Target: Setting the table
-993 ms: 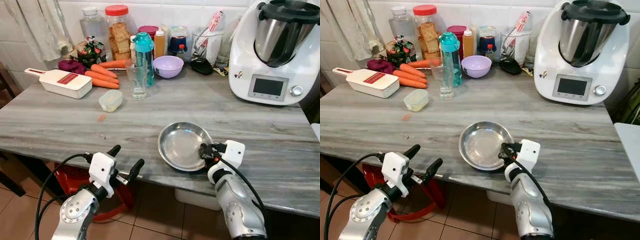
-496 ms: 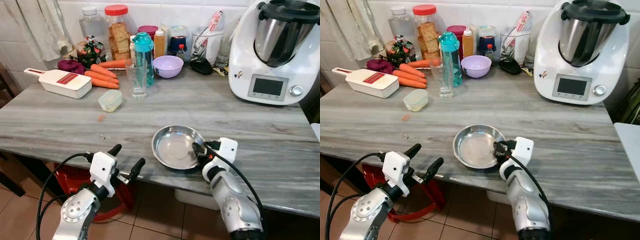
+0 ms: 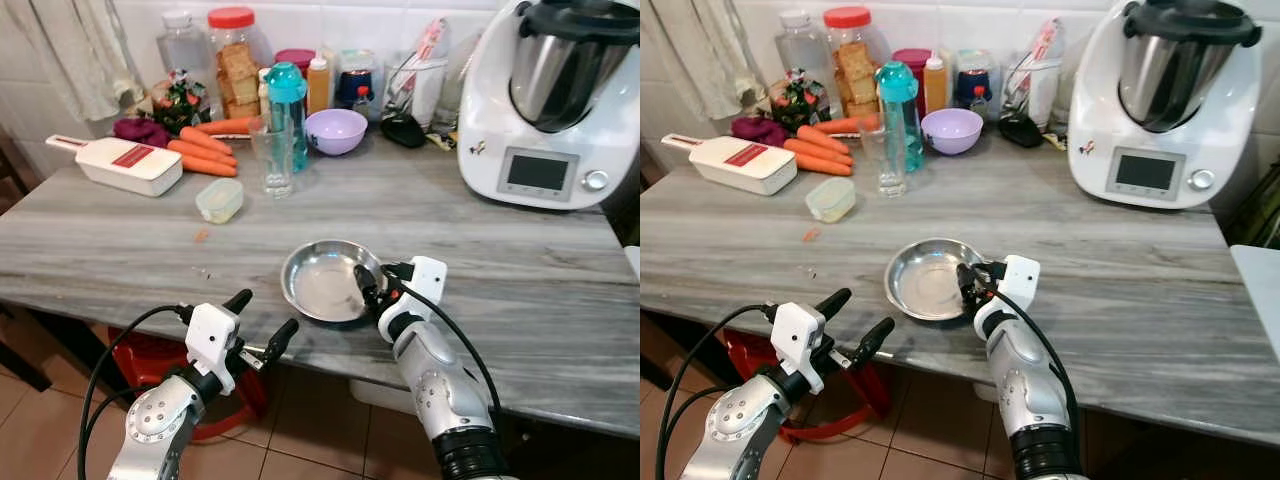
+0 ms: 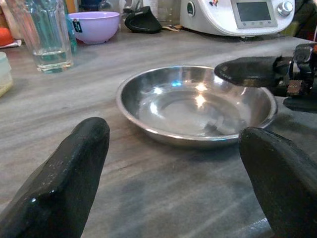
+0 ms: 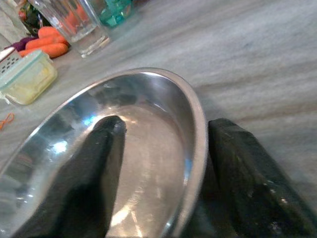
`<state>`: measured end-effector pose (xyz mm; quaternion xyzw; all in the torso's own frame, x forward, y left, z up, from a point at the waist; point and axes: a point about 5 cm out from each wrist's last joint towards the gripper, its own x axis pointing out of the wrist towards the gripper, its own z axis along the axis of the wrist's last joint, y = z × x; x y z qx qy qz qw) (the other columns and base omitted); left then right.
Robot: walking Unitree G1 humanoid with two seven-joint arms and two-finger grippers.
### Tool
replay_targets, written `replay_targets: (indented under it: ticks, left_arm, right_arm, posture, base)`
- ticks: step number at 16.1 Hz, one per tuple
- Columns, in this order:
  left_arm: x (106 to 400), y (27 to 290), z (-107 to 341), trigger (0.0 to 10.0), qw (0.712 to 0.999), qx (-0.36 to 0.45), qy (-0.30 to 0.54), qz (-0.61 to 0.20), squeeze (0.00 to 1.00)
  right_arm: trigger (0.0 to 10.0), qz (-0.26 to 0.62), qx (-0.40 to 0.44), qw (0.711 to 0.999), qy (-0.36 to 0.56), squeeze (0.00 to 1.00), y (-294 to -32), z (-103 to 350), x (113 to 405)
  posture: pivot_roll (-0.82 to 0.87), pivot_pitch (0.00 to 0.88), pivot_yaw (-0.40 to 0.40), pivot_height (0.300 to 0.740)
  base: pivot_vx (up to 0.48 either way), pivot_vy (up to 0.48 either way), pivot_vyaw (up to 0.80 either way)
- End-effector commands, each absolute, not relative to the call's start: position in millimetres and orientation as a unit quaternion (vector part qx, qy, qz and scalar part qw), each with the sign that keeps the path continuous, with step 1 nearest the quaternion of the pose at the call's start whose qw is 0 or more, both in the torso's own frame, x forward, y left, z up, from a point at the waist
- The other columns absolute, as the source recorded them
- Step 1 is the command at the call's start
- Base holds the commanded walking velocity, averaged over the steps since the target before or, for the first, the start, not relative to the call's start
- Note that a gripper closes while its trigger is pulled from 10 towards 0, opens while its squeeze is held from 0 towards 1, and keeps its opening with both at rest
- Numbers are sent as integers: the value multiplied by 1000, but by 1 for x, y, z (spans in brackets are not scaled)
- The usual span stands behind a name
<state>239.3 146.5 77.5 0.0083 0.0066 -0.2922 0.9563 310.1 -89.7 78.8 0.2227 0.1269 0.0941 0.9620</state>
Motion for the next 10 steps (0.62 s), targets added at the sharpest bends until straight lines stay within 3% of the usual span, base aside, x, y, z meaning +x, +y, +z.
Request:
replay_targets:
  ticks: [1, 7, 10]
  left_arm:
    - [240, 146, 82, 10000, 955, 9, 2, -296, 0]
    - [237, 147, 80, 10000, 955, 7, 4, -296, 0]
    - [238, 150, 79, 10000, 955, 8, 5, -296, 0]
  right_arm:
    - [10000, 99, 227, 961, 126, 1000, -83, 80, 311]
    - [10000, 72, 234, 962, 121, 1000, -104, 80, 299]
    - [10000, 45, 192, 976, 86, 1000, -128, 88, 284]
  posture:
    - [31, 0, 24, 740]
    - [31, 0, 18, 740]
    - [23, 0, 21, 740]
  base:
    - [0, 0, 0]
    - [0, 0, 0]
    - [0, 0, 0]
